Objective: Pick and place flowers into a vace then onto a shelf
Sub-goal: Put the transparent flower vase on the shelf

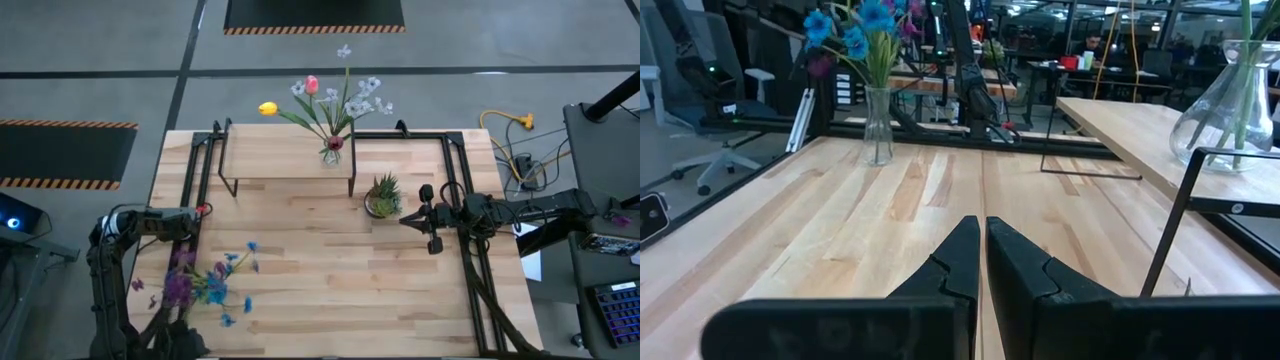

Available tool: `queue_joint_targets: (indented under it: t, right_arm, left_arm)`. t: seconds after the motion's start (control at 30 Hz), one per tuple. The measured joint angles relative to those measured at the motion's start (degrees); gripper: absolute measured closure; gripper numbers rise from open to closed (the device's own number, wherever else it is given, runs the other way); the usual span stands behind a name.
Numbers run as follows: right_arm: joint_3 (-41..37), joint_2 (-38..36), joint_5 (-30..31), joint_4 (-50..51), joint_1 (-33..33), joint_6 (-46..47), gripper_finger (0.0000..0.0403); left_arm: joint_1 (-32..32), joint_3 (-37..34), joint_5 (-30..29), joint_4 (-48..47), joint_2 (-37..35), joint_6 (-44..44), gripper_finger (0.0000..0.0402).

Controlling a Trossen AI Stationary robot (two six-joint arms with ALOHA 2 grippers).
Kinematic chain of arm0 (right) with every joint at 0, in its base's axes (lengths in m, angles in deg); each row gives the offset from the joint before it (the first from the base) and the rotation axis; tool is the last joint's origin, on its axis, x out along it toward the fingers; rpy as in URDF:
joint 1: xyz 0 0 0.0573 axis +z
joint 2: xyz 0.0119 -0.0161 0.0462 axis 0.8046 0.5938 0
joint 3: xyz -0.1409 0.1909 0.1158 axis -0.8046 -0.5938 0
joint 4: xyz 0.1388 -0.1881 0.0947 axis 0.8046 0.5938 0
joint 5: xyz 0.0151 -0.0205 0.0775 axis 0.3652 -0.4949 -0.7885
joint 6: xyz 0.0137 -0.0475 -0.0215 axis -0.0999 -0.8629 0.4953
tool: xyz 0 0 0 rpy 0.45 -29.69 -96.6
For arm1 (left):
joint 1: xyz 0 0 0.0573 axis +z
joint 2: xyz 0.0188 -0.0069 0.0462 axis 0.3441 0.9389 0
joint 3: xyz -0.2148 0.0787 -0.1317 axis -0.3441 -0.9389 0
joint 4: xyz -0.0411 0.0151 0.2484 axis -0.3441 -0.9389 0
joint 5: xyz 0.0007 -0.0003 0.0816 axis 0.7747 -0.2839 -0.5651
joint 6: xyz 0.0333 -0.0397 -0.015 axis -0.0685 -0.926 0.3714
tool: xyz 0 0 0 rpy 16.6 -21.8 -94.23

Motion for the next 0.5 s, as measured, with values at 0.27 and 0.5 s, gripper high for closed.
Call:
queue_joint_targets:
  t: [0.27, 0.5]
  right_arm:
    - [0.0, 0.09, -0.02, 0.21, -0.01, 0.0, 0.039]
    - [0.0, 0.09, 0.0, 0.6, -0.01, 0.0, 0.039]
  left_arm:
    - [-0.04, -0.42, 8.71, 0.5, -0.01, -11.0, 0.013]
    - [0.22, -6.89, 8.62, 0.23, -0.01, -14.88, 0.013]
